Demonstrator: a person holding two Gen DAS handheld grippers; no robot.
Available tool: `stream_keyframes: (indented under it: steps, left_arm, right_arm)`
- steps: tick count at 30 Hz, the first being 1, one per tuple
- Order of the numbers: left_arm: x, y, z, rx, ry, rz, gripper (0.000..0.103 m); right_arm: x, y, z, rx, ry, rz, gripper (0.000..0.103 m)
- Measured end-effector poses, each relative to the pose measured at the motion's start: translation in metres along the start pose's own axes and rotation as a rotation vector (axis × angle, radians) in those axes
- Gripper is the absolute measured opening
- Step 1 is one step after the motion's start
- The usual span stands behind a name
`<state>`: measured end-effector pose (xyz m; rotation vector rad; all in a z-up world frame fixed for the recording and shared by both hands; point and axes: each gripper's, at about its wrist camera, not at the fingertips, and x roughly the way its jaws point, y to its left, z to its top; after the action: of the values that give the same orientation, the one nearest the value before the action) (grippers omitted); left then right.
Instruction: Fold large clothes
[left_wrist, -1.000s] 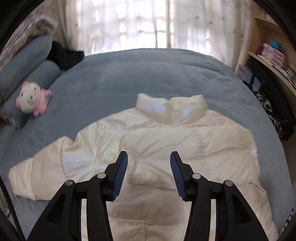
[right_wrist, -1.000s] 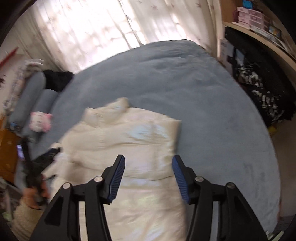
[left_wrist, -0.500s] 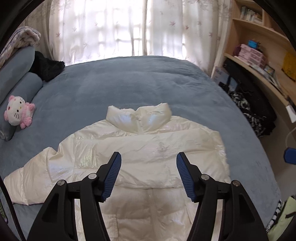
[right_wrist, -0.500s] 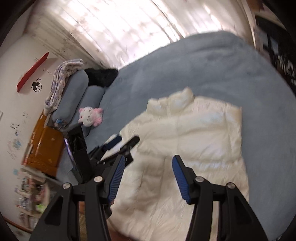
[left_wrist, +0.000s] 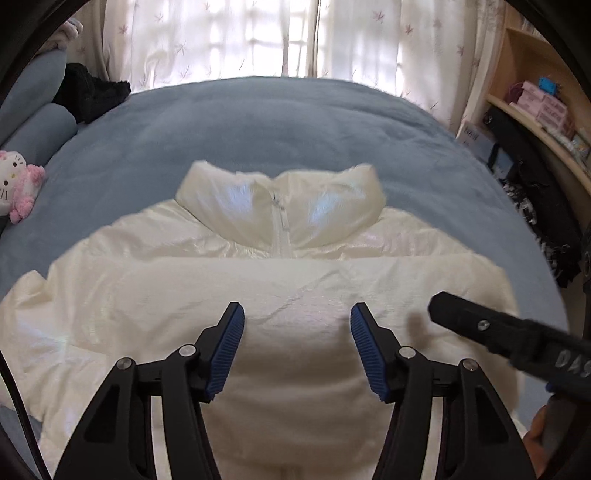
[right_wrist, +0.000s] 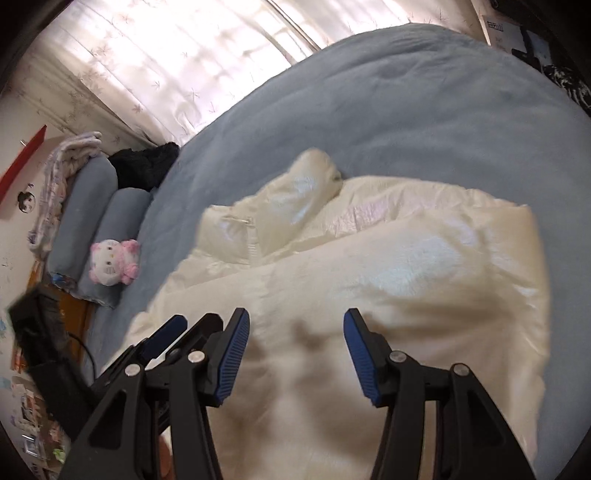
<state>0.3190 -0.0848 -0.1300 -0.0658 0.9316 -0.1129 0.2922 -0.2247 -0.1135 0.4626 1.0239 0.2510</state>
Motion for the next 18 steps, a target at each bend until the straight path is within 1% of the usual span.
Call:
stream_keyframes:
  steps: [1,2,3,4,5,7,9,14,17,18]
  left_arm:
    - [0.009,-0.001,0.0,0.006,0.008,0.016,0.058]
    - [0.019,0.0,0.0,0.016,0.017,0.04,0.057]
    - [0.028,0.001,-0.001,0.028,0.022,0.069,0.057]
    - [0.034,0.004,0.0,0.039,0.024,0.091,0.057]
    - [0.04,0.008,-0.001,0.049,0.024,0.113,0.057]
    - [0.048,0.018,-0.002,0.061,0.022,0.116,0.057]
    - [0.052,0.025,-0.003,0.058,0.023,0.101,0.057]
    - [0.051,0.034,-0.002,0.066,0.028,0.11,0.057]
    - [0.04,0.035,-0.002,0.074,0.029,0.097,0.057]
    - [0.036,0.036,-0.002,0.081,0.028,0.093,0.057]
  right_arm:
    - [0.01,-0.004,0.001,-0.014,0.002,-0.03,0.053]
    - [0.018,-0.01,0.002,-0.015,0.004,-0.068,0.05]
    - [0.023,-0.017,0.003,-0.014,0.009,-0.083,0.046]
    - [0.027,-0.025,0.004,-0.018,0.009,-0.103,0.036]
    - [0.028,-0.031,0.005,-0.021,0.008,-0.127,0.018]
    - [0.027,-0.048,0.007,-0.028,0.01,-0.15,0.0]
    - [0.024,-0.063,0.008,-0.03,0.007,-0.143,0.0]
    - [0.004,-0.079,0.013,-0.056,-0.019,-0.213,0.0]
    - [-0.01,-0.074,0.011,-0.08,-0.027,-0.263,0.0]
    - [-0.016,-0.069,0.009,-0.101,-0.034,-0.28,0.003]
